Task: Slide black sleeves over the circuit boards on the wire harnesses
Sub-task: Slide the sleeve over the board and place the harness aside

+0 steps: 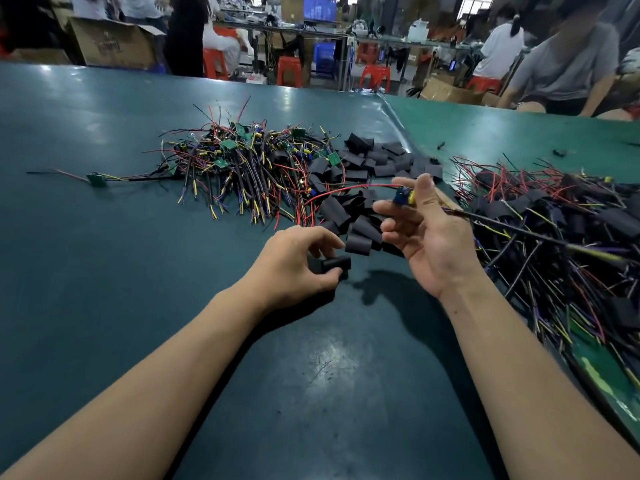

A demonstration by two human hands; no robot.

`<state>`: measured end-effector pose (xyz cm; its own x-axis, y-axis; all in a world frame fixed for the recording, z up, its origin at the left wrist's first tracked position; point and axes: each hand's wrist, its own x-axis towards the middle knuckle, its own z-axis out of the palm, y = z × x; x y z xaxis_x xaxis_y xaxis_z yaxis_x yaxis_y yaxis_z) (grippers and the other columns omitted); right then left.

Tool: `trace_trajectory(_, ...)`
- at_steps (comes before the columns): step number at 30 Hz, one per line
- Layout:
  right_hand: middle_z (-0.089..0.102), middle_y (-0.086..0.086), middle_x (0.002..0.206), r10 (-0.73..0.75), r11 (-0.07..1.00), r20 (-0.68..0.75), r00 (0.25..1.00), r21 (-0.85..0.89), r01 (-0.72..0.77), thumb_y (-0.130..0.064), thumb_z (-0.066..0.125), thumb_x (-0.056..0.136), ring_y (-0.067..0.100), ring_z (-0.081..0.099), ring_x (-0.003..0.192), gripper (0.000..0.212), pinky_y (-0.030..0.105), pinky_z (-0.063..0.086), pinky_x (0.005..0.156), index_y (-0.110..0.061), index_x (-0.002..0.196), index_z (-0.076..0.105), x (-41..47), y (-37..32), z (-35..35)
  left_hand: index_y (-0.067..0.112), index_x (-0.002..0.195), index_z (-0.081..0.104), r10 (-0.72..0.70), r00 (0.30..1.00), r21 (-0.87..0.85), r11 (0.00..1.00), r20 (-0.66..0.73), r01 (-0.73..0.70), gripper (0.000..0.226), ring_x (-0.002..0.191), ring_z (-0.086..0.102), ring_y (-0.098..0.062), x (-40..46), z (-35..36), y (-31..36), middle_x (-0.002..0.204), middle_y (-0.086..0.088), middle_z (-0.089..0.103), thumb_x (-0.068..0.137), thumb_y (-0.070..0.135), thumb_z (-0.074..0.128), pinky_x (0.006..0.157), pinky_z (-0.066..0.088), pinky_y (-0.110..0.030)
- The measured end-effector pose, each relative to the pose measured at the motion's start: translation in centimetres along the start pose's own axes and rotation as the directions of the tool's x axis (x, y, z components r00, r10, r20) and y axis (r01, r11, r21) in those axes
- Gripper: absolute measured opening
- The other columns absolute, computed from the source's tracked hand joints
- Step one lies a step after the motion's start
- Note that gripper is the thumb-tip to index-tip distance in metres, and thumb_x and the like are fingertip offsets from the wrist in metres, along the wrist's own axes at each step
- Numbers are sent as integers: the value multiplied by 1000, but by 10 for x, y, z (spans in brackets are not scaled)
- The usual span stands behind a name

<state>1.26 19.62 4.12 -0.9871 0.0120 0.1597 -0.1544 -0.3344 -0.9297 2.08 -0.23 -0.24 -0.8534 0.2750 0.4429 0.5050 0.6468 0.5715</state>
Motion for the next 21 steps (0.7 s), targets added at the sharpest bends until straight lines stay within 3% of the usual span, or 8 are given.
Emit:
trace_trajectory(3, 72, 12, 72, 0, 1000, -73, 997, -3, 0, -46, 53, 92, 16, 64, 55, 39, 22, 51, 50, -12, 98, 68, 2, 0, -3, 18, 97, 73, -13, 997, -108, 994, -76, 5, 25, 76, 62, -3, -5, -8, -6, 83, 12, 68, 74, 13, 81, 74, 46, -13)
trace_trajectory(6, 70, 6, 68, 47, 999, -73, 996, -10, -47, -48, 61, 82, 13, 63, 54, 39, 21, 51, 50, -12, 94, 68, 0, -2, -4, 13, 98, 73, -108, 978, -275, 960, -180, 56, 24, 73, 66, -7, -6, -14, -12, 83, 5, 72, 76, 5, 79, 75, 54, -20)
trace_trajectory(10, 64, 5, 60, 73, 997, -11, 997, -7, -73, -27, 71, 81, 17, 60, 50, 11, 21, 47, 45, -18, 80, 66, -2, -2, -3, 16, 107, 72, -170, 965, -335, 937, -200, 95, 32, 81, 69, -14, -5, -16, -19, 92, -3, 70, 78, 4, 79, 86, 57, -32)
trace_trajectory(14, 67, 5, 63, 87, 996, 12, 996, -19, -87, -30, 71, 76, 18, 64, 52, 14, 21, 49, 47, -17, 77, 74, -4, -2, 1, 21, 100, 72, -123, 978, -383, 922, -168, 50, 28, 78, 68, -11, -2, -13, -20, 98, -7, 67, 75, 8, 76, 87, 56, -33)
trace_trajectory(17, 67, 4, 62, 119, 993, -20, 993, -24, -119, -30, 72, 75, 17, 65, 52, 16, 21, 50, 46, -14, 76, 71, -2, -2, 1, 26, 98, 70, -152, 977, -468, 882, -153, 64, 27, 84, 71, -13, -2, -14, -20, 97, 2, 72, 74, 14, 74, 83, 55, -27)
trace_trajectory(21, 73, 8, 79, 117, 992, -5, 993, 45, -116, -16, 71, 77, 20, 70, 64, 11, 25, 55, 54, -10, 83, 65, 1, 0, -2, 19, 104, 65, -164, 962, -524, 851, -217, 27, 32, 87, 71, -16, -1, -14, -22, 95, 2, 72, 75, 9, 74, 81, 54, -24)
